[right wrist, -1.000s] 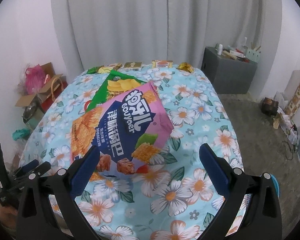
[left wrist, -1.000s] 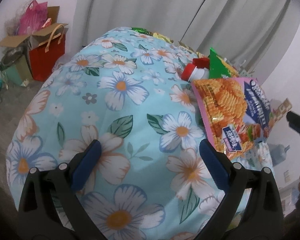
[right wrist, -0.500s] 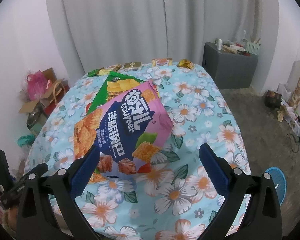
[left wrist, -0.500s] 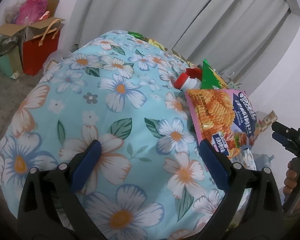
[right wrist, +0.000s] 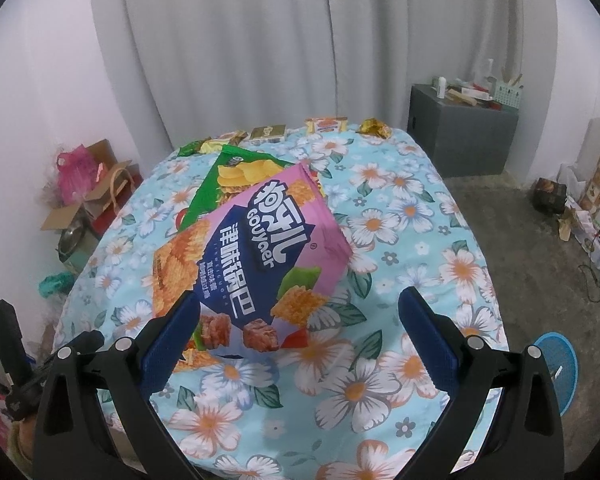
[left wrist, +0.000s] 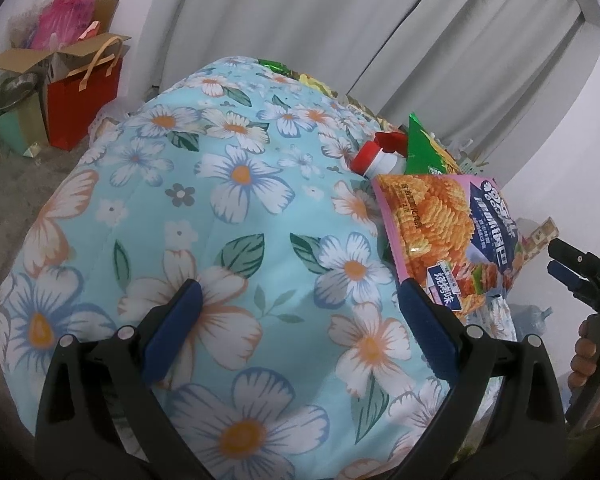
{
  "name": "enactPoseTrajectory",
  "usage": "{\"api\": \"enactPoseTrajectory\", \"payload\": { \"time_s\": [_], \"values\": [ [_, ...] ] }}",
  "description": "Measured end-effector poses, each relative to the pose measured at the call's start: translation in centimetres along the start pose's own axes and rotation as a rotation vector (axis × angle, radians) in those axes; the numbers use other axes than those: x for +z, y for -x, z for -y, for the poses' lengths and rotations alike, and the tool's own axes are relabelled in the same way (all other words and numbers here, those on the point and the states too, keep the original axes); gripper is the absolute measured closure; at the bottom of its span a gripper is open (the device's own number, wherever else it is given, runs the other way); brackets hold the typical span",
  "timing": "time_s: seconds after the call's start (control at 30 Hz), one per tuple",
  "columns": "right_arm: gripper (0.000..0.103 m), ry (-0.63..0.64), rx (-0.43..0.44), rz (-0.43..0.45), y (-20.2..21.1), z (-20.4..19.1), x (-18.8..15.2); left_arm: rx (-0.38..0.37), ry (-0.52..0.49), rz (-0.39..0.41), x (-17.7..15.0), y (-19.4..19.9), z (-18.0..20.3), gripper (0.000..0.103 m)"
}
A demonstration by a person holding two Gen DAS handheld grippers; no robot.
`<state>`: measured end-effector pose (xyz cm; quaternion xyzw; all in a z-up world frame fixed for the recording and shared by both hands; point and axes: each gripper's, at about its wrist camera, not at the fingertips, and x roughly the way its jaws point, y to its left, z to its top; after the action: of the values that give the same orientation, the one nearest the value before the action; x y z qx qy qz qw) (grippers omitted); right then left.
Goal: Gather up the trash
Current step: 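Grasp the green chip bag with the left tool while the right tool grasps the pink-blue Gouyer bag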
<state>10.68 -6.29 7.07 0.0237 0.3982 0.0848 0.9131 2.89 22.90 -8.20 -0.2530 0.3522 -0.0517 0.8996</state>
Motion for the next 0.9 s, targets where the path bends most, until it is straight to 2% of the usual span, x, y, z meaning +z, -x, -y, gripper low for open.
{"api": "enactPoseTrajectory", "payload": {
  "time_s": [0.27,0.43,0.6,0.67,0.9],
  "values": [
    [0.007,-0.027,0.035,0.010,0.1,-0.3,-0.5,0.003,-0.008,0.007,0.1,-0.1,0.1,0.009],
    [0.007,-0.076,0.129,0.025,1.1,-0.2,-1.4,-0.009,0.002,0.020,0.0,0.0,-0.1,0.009],
    [0.007,-0.119,0.236,-0.039,0.7,-0.2,-2.9,-0.016,0.012,0.026,0.1,0.1,-0.2,0.009],
    [0.009,-0.133,0.285,-0.060,0.1,-0.2,-3.4,-0.018,0.015,0.026,0.1,0.1,-0.2,0.009],
    [0.027,-0.196,0.401,-0.159,-3.4,-0.9,-4.9,-0.012,0.021,0.019,0.1,0.0,-0.2,0.009]
  ]
}}
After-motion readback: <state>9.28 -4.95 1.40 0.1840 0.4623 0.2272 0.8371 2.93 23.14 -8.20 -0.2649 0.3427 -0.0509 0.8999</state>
